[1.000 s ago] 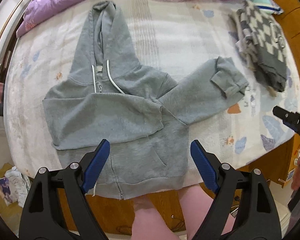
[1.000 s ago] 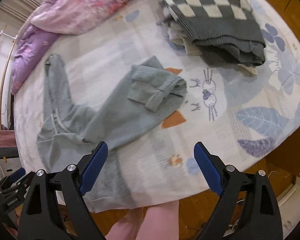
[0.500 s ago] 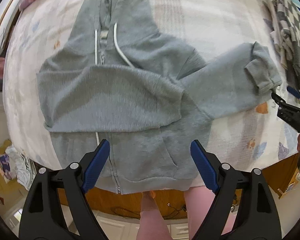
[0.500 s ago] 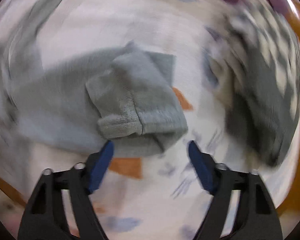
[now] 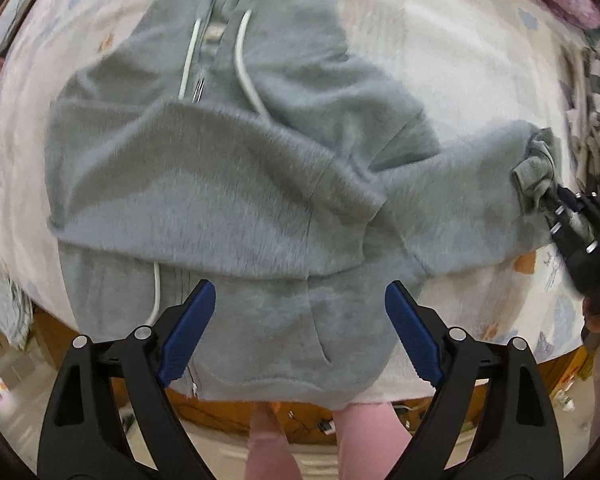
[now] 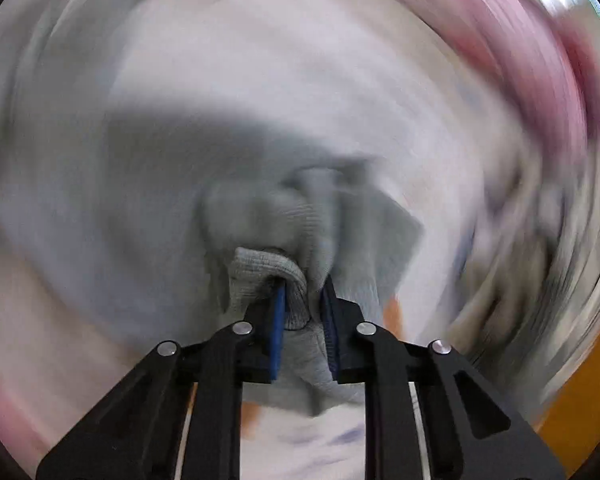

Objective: Fold large clothes

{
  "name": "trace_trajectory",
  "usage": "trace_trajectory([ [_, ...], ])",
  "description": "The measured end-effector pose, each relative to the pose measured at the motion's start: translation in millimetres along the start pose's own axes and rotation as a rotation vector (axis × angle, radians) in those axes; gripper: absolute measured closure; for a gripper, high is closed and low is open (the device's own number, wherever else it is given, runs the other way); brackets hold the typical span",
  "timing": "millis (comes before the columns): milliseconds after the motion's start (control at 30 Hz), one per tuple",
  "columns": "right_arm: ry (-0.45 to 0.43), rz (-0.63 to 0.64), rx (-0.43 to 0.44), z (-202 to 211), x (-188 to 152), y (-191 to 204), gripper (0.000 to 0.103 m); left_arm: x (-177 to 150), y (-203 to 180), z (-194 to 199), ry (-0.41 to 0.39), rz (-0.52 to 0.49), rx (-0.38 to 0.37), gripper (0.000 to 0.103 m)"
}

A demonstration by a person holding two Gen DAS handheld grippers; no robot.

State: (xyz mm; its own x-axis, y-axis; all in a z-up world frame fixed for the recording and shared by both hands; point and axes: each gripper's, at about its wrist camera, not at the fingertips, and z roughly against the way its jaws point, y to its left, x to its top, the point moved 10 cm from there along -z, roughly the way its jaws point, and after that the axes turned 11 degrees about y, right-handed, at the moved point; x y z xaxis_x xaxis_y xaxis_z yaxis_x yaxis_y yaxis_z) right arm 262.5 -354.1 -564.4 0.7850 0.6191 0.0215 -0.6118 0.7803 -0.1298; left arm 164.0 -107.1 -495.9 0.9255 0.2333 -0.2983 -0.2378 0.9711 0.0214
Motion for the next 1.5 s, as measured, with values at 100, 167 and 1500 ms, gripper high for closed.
trace_trajectory([
  [100, -0.046, -0.537, 0.387, 29.6, -6.6, -61.1, 0.089, 7.6, -12.4, 8.0, -0.037, -0.053, -0.013, 0.016],
  [167, -0.083, -0.716, 0.512, 43.9, -18.8, -88.4, 0.09, 12.2, -20.1, 10.2, -0.042, -0.073, -0.005, 0.016],
  [1500, -0.043, -1.607, 0.452, 14.2, -277.7, -216.7, 0.096, 30.2, -58.4, -26.3, 0.004, -0.117, -0.036, 0.046],
])
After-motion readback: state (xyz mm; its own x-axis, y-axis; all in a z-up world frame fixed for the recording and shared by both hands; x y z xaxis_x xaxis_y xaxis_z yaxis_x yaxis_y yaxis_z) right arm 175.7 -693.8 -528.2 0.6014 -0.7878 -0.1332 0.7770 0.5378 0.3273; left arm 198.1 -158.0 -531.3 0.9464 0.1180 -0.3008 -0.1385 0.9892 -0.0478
